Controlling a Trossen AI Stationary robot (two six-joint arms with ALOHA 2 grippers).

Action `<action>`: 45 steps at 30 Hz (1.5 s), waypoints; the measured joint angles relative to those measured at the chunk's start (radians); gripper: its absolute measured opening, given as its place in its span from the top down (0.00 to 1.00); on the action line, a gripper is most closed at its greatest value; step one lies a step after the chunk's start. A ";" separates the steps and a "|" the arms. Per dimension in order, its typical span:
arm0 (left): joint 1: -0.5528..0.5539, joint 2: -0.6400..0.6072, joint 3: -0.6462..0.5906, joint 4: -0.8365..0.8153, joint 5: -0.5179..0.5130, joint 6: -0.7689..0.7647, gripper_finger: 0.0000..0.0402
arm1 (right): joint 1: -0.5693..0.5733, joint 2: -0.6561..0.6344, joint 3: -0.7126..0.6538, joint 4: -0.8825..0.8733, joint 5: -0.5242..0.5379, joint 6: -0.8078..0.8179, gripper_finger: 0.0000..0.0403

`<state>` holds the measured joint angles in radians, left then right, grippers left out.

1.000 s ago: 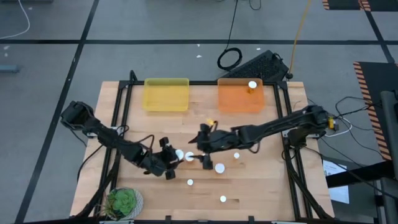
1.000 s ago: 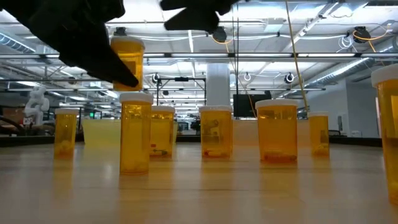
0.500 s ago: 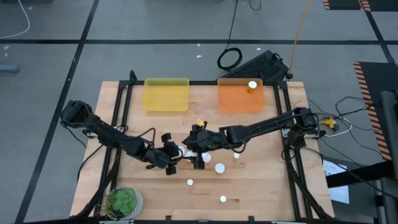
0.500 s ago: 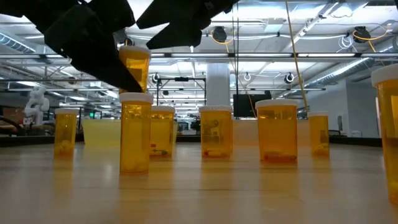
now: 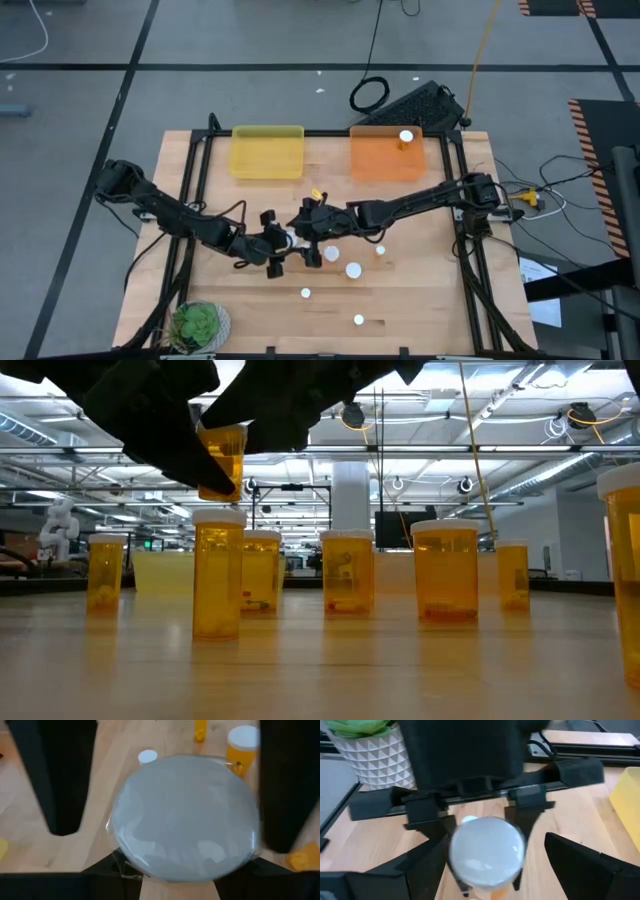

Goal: Pick and place medicine bottles into bin by pill shape (circle, oval)
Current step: Put the big yellow pill bottle into the transparent orange bin

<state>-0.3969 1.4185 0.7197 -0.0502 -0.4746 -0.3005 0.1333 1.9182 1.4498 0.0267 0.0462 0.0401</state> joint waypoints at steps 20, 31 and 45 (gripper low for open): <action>0.006 0.000 0.000 0.001 -0.009 0.029 0.53 | -0.014 0.000 0.000 -0.004 -0.055 -0.007 0.47; 0.006 0.000 0.000 -0.001 -0.024 0.029 0.50 | -0.017 -0.008 0.000 -0.015 -0.053 -0.033 0.47; 0.017 0.000 0.000 -0.068 -0.138 -0.041 0.15 | -0.085 -0.124 -0.002 -0.211 -0.046 -0.103 0.46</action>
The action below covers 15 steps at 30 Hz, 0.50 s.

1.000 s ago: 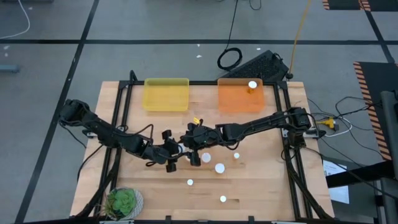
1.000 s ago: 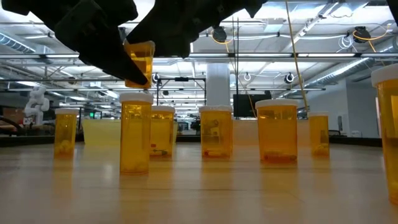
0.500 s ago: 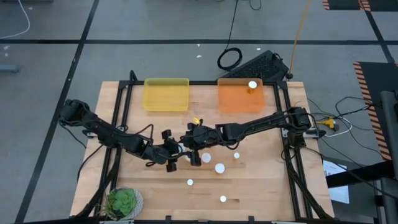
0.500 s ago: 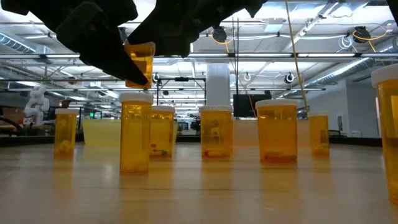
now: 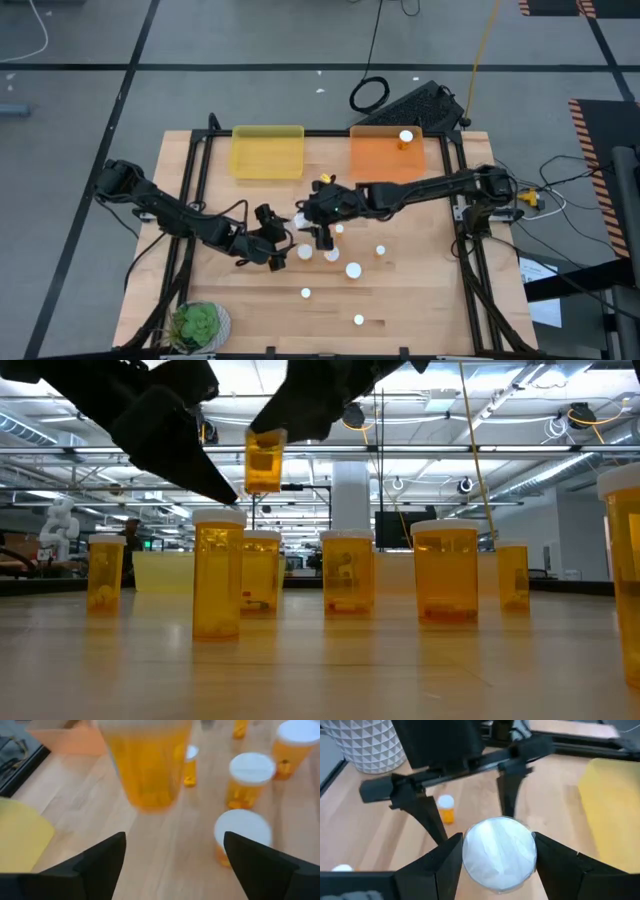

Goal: Pick and place medicine bottles into bin by pill shape (circle, oval)
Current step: Put the big yellow pill bottle into the transparent orange bin

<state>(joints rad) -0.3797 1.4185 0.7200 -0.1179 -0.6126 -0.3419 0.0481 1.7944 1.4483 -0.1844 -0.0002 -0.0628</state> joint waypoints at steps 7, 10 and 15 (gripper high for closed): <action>0.034 0.000 0.000 -0.069 -0.009 -0.036 0.14 | -0.080 -0.098 0.000 -0.150 0.013 -0.076 0.46; 0.048 0.000 0.000 -0.094 -0.009 -0.052 0.14 | -0.132 -0.141 -0.009 -0.197 0.058 -0.103 0.46; 0.072 0.000 0.000 -0.105 -0.002 -0.054 0.14 | -0.251 -0.218 -0.094 -0.192 0.080 -0.116 0.46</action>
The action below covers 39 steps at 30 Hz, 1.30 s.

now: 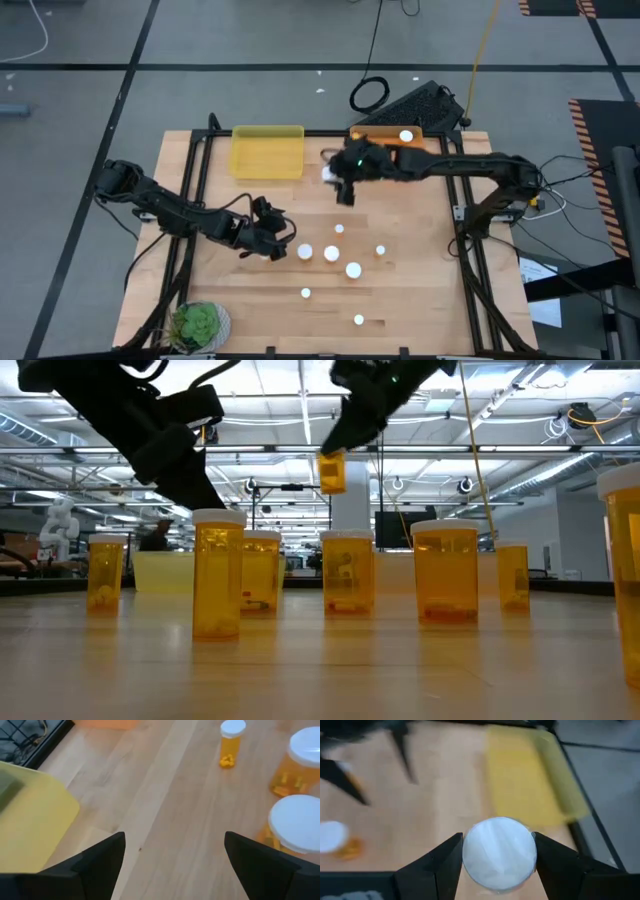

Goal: Pick and place medicine bottles into bin by pill shape (circle, oval)
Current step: Put the big yellow pill bottle into the transparent orange bin

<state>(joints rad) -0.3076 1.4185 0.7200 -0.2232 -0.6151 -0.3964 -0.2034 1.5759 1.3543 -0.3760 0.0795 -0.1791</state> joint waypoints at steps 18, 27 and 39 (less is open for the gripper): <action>0.022 0.000 0.000 0.012 0.012 -0.028 0.14 | -0.536 -0.058 -0.233 0.155 -0.111 -0.014 0.46; 0.022 0.000 0.000 0.023 0.012 -0.028 0.14 | -0.651 -0.056 -0.377 0.300 -0.163 0.063 0.46; 0.028 0.000 0.000 0.079 0.013 -0.001 0.14 | -0.668 -0.057 -0.543 0.512 -0.161 0.101 0.46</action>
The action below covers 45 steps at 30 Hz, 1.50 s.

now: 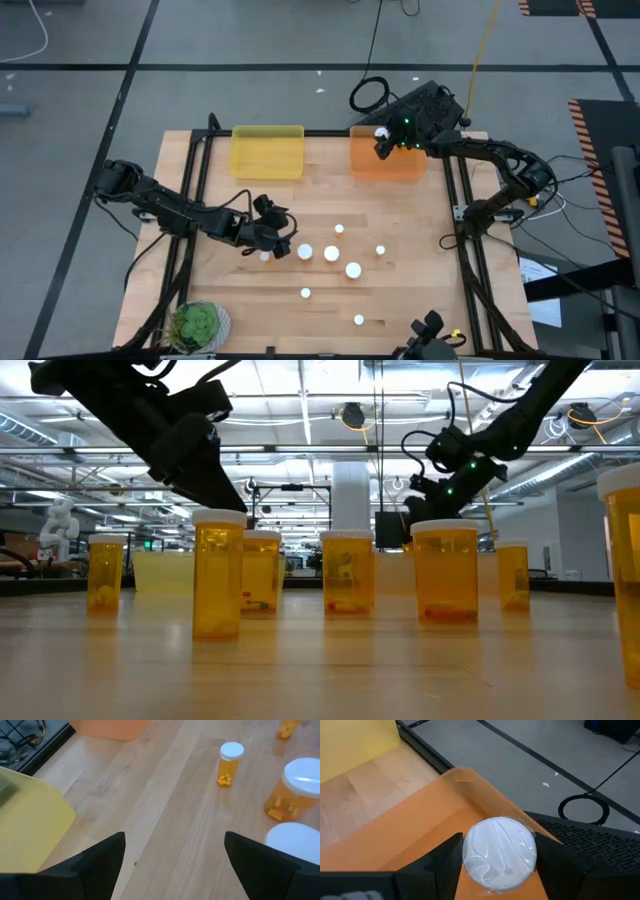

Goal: Pick and place medicine bottles into bin by pill shape (circle, oval)
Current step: Put the big yellow pill bottle into the transparent orange bin

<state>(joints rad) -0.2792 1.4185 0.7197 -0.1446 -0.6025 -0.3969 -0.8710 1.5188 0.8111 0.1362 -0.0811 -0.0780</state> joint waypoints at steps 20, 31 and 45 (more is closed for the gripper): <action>0.066 0.000 0.000 0.120 0.053 0.107 0.14 | -0.038 0.019 -0.088 0.145 0.056 0.066 0.46; 0.083 0.000 0.000 0.121 0.056 0.112 0.14 | -0.043 0.105 -0.088 0.211 0.082 0.105 0.45; 0.083 0.000 0.000 0.121 0.056 0.125 0.14 | -0.046 0.058 -0.088 0.191 0.080 0.112 0.32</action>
<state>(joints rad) -0.1967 1.4189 0.7193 -0.0241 -0.5465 -0.2718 -0.9169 1.5769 0.7227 0.3268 -0.0010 0.0338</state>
